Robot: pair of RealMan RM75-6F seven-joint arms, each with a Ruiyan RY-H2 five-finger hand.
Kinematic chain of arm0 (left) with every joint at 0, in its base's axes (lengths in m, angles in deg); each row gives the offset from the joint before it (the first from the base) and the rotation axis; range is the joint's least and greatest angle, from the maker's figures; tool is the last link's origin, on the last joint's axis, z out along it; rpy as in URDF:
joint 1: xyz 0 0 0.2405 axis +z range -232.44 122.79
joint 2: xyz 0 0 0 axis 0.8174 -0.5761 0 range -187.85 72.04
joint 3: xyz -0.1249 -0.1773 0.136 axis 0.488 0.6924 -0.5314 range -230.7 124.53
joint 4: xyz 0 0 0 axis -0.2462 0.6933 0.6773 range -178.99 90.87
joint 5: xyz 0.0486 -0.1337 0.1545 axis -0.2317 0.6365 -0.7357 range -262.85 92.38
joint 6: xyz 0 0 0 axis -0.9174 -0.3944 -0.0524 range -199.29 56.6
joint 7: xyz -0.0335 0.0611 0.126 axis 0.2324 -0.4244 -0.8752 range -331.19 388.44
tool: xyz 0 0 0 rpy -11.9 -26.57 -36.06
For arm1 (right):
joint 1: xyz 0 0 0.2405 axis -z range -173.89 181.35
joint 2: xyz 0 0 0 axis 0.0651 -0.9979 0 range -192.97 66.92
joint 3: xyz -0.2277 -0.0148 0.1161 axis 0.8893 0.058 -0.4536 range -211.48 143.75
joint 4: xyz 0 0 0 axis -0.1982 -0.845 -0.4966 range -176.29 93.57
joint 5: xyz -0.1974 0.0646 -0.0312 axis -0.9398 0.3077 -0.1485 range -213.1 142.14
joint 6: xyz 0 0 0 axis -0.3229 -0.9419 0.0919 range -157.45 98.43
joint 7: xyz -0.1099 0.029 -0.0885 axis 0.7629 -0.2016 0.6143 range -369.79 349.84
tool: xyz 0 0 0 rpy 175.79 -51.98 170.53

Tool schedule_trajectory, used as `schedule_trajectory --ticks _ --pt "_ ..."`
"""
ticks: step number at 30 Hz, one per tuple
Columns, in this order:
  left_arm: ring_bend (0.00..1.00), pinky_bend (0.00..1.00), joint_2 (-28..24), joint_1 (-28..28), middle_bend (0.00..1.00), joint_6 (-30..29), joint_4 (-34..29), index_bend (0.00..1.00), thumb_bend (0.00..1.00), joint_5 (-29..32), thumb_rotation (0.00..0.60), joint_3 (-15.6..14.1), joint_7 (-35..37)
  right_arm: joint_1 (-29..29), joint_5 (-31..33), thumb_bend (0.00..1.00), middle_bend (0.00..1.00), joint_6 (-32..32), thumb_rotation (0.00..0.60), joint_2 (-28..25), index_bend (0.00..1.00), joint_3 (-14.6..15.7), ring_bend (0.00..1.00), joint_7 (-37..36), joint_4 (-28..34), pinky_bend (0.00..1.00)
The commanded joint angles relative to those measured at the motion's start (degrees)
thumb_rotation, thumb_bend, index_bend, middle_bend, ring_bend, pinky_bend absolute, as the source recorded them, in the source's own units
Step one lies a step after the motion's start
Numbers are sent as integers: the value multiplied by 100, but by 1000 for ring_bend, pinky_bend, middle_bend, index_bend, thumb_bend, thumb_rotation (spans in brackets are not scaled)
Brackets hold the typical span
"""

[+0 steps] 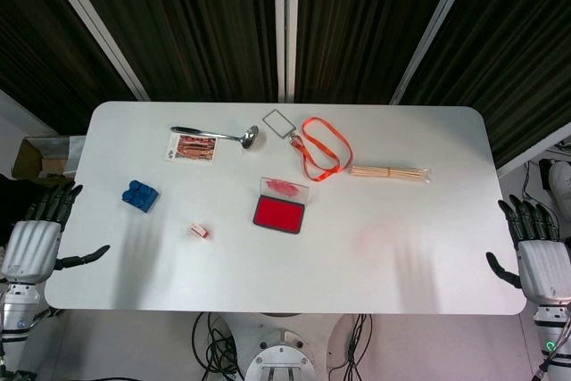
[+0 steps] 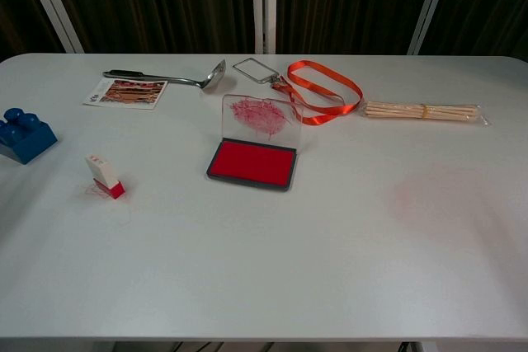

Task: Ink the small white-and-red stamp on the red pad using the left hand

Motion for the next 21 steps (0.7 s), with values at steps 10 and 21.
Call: schedule_trajectory --ticks 10,21 --pt "45 175 -7 -120 51 91 -77 13 0 -126 237 2 -87 32 84 193 0 18 600 -43 0 -35 0 -147 -78 0" --pt "46 187 -211 -902 55 962 -178 13 0 -1115 458 -225 -645 -21 292 194 0 145 600 45 0 -131 0 -43 -182 0"
